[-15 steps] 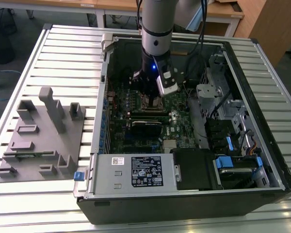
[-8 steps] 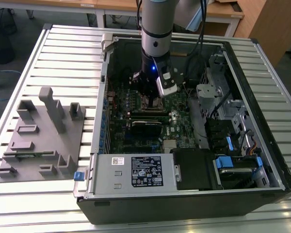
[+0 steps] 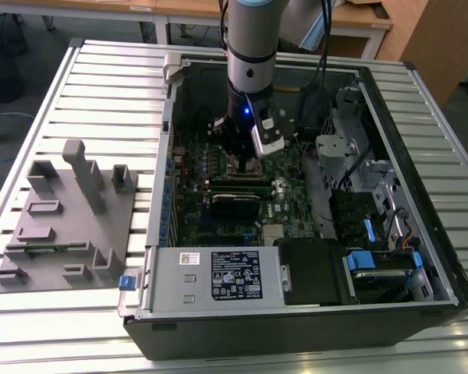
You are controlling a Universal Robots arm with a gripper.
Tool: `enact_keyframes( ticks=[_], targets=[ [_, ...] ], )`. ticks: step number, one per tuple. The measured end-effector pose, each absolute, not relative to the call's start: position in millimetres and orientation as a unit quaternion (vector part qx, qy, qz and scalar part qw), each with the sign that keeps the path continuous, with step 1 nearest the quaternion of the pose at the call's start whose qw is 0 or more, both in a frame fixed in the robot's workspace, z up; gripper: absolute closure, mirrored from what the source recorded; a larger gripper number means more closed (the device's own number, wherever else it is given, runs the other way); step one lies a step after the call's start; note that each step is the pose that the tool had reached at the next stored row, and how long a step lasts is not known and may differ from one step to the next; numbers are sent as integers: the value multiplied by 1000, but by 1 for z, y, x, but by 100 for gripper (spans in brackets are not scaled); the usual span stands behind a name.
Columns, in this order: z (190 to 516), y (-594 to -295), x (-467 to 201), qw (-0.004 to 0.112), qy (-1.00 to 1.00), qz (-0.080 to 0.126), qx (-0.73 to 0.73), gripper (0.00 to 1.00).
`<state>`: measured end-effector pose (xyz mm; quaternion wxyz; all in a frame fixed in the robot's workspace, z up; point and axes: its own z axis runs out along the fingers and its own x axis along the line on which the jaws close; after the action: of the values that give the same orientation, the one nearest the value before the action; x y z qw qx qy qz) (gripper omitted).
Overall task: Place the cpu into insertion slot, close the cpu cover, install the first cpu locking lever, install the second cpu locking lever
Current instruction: 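Install the second cpu locking lever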
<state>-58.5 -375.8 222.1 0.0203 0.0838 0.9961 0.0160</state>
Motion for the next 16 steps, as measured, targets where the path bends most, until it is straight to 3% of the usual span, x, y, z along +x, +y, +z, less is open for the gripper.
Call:
enact_keyframes(
  ticks=[16],
  targets=[
    [219, -377, -61, 20, 996, 16, 84, 90]
  ],
)
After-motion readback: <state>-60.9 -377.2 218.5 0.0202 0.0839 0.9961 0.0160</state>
